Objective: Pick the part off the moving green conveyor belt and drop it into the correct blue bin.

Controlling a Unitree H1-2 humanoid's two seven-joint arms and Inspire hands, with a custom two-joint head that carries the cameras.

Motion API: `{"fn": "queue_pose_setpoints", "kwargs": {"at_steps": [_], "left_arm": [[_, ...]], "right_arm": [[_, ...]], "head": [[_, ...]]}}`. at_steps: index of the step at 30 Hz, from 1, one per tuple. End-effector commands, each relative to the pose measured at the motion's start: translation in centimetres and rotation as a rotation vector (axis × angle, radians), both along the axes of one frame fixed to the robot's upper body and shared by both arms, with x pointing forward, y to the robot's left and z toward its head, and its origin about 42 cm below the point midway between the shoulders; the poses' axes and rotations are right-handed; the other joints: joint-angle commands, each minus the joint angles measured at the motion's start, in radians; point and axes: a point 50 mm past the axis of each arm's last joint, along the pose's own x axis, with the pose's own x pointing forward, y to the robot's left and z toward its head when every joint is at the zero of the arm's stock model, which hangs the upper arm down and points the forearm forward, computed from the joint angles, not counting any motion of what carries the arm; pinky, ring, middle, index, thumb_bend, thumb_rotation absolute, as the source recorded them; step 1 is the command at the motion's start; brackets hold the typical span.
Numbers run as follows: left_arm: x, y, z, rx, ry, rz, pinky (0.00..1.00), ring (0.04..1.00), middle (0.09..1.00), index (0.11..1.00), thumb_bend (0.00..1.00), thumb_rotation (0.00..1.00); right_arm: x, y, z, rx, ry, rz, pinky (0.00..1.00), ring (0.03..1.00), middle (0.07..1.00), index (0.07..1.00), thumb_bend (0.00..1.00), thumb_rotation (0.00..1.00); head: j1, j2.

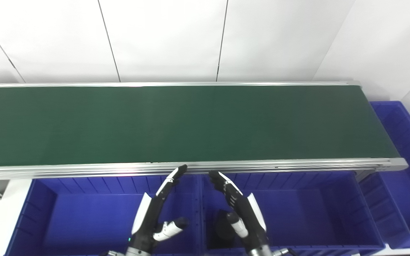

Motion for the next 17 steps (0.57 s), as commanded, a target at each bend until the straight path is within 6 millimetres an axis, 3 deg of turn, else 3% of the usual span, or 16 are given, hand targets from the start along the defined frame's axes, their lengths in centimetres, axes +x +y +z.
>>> {"fn": "queue_pose_setpoints", "kwargs": {"at_steps": [1, 7, 17], "left_arm": [[0.2, -0.5, 1.0, -0.033, -0.063, 0.007, 0.89, 0.924, 0.921, 0.908, 0.90, 0.95], [0.3, -1.0, 1.0, -0.034, -0.076, 0.016, 0.89, 0.923, 0.922, 0.909, 0.89, 0.94], [-0.1, -1.2, 0.8, -0.038, -0.080, 0.042, 0.88, 0.917, 0.919, 0.913, 0.87, 0.95]], "right_arm": [[0.3, 0.0, 1.2, 0.020, -0.079, 0.008, 0.83, 0.855, 0.860, 0.847, 0.92, 1.00], [0.6, -0.9, 1.4, -0.065, -0.118, -0.017, 0.82, 0.854, 0.846, 0.828, 0.97, 1.00], [0.6, -1.0, 1.8, -0.090, -0.147, -0.024, 0.81, 0.842, 0.836, 0.825, 0.96, 1.00]], "head": [[0.006, -0.001], [0.017, -0.005], [0.000, -0.012]]}}
